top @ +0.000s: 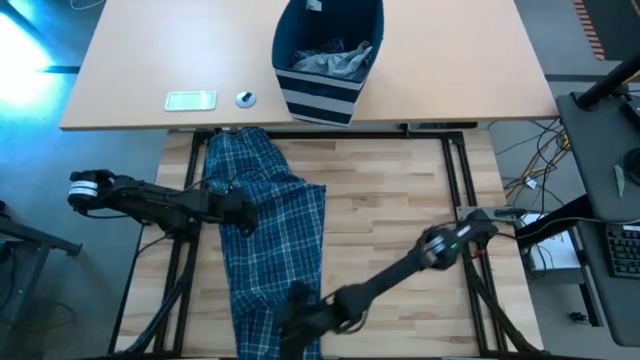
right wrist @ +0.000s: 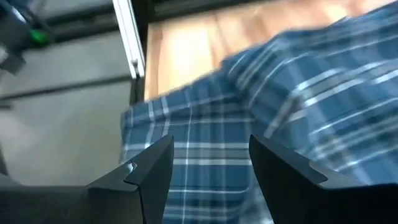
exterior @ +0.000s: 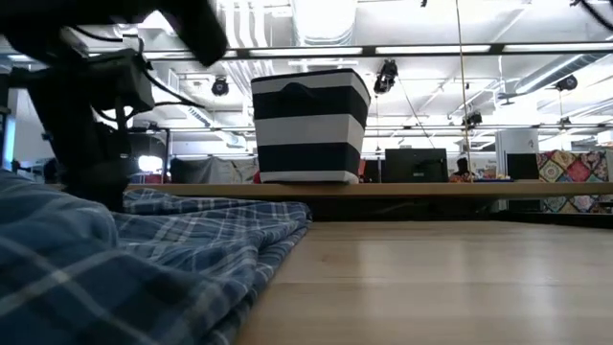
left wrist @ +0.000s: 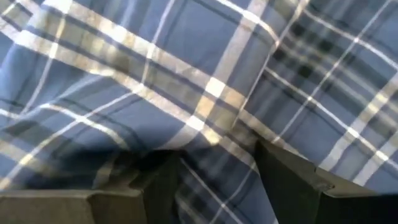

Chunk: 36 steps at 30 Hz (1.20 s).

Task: Fold Laundry from Bin
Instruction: Fold the blue patterned pants

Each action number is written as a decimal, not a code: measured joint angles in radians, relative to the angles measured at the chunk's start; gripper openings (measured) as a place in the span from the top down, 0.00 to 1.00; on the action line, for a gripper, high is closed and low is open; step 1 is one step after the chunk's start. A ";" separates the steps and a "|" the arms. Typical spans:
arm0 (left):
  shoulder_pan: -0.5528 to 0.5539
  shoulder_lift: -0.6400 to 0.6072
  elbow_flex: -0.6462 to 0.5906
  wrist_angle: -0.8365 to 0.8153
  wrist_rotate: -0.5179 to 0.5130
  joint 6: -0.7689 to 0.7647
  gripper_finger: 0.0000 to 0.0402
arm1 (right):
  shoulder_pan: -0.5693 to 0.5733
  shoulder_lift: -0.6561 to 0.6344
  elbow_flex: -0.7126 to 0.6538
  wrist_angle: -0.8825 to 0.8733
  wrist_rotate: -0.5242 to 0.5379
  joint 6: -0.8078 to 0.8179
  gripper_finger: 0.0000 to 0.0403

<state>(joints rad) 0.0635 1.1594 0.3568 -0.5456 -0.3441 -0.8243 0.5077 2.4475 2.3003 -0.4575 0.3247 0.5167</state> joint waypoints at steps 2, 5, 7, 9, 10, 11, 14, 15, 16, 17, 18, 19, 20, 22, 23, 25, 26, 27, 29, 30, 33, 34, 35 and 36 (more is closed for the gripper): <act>0.000 0.013 -0.022 0.054 -0.030 -0.015 0.50 | 0.002 0.066 0.046 0.015 -0.008 0.002 0.49; -0.001 0.020 -0.031 0.072 -0.060 -0.024 0.50 | 0.001 0.065 -0.093 0.206 -0.040 0.092 0.49; 0.000 0.013 -0.034 0.075 -0.080 -0.023 0.50 | 0.000 0.067 -0.124 0.216 -0.046 0.115 0.49; 0.003 0.010 -0.037 0.087 -0.102 -0.015 0.50 | 0.000 0.071 -0.152 0.235 -0.062 0.089 0.49; 0.005 0.008 -0.041 0.098 -0.113 -0.005 0.50 | 0.002 0.074 -0.161 0.235 -0.076 0.074 0.49; 0.007 0.009 -0.043 0.110 -0.122 0.002 0.50 | 0.003 0.075 -0.172 0.230 -0.099 0.064 0.49; 0.023 0.014 -0.043 0.129 -0.139 0.005 0.50 | 0.012 0.075 -0.190 0.237 -0.196 0.065 0.49; 0.027 0.018 -0.043 0.136 -0.145 0.004 0.50 | 0.019 0.073 -0.195 0.238 -0.231 0.067 0.49; 0.030 0.020 -0.043 0.136 -0.151 0.005 0.50 | 0.026 0.073 -0.196 0.243 -0.259 0.066 0.49; 0.033 0.021 -0.043 0.135 -0.152 0.010 0.50 | 0.031 0.073 -0.196 0.244 -0.293 0.069 0.49; 0.035 0.021 -0.043 0.136 -0.152 0.017 0.50 | 0.036 0.073 -0.196 0.243 -0.318 0.077 0.49; 0.037 0.023 -0.043 0.138 -0.153 0.027 0.50 | 0.039 0.073 -0.195 0.244 -0.330 0.084 0.49; 0.040 0.025 -0.043 0.139 -0.156 0.040 0.50 | 0.041 0.072 -0.186 0.241 -0.341 0.091 0.49; 0.045 0.025 -0.042 0.141 -0.167 0.061 0.50 | 0.044 0.070 -0.156 0.240 -0.372 0.096 0.49; 0.047 0.025 -0.042 0.137 -0.185 0.063 0.50 | 0.048 0.070 -0.132 0.241 -0.378 0.096 0.49; 0.048 0.016 -0.025 0.107 -0.172 0.066 0.50 | 0.056 0.067 -0.076 0.239 -0.341 0.071 0.49; 0.048 0.009 -0.009 0.084 -0.147 0.073 0.50 | 0.057 0.056 -0.045 0.222 -0.311 0.050 0.49; 0.045 0.001 0.013 0.053 -0.111 0.082 0.50 | 0.055 0.039 -0.017 0.185 -0.272 0.030 0.49; 0.030 -0.026 0.073 -0.028 -0.027 0.084 0.50 | 0.042 -0.009 0.047 0.074 -0.183 -0.012 0.49; 0.017 -0.043 0.112 -0.069 0.015 0.073 0.50 | 0.034 -0.036 0.057 0.024 -0.147 -0.017 0.49; -0.076 -0.103 0.221 -0.188 0.127 0.005 0.50 | 0.016 -0.114 0.040 -0.118 -0.060 0.009 0.49; -0.121 -0.122 0.260 -0.221 0.143 -0.023 0.50 | 0.012 -0.127 0.038 -0.192 -0.035 0.025 0.49; -0.171 -0.140 0.297 -0.246 0.149 -0.065 0.50 | 0.004 -0.133 0.035 -0.266 -0.011 0.049 0.49; -0.230 -0.159 0.334 -0.274 0.149 -0.120 0.50 | -0.004 -0.136 0.032 -0.338 0.004 0.073 0.49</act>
<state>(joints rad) -0.1664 1.0009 0.6907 -0.8200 -0.1949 -0.9440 0.5040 2.3118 2.3318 -0.7953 0.3288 0.5893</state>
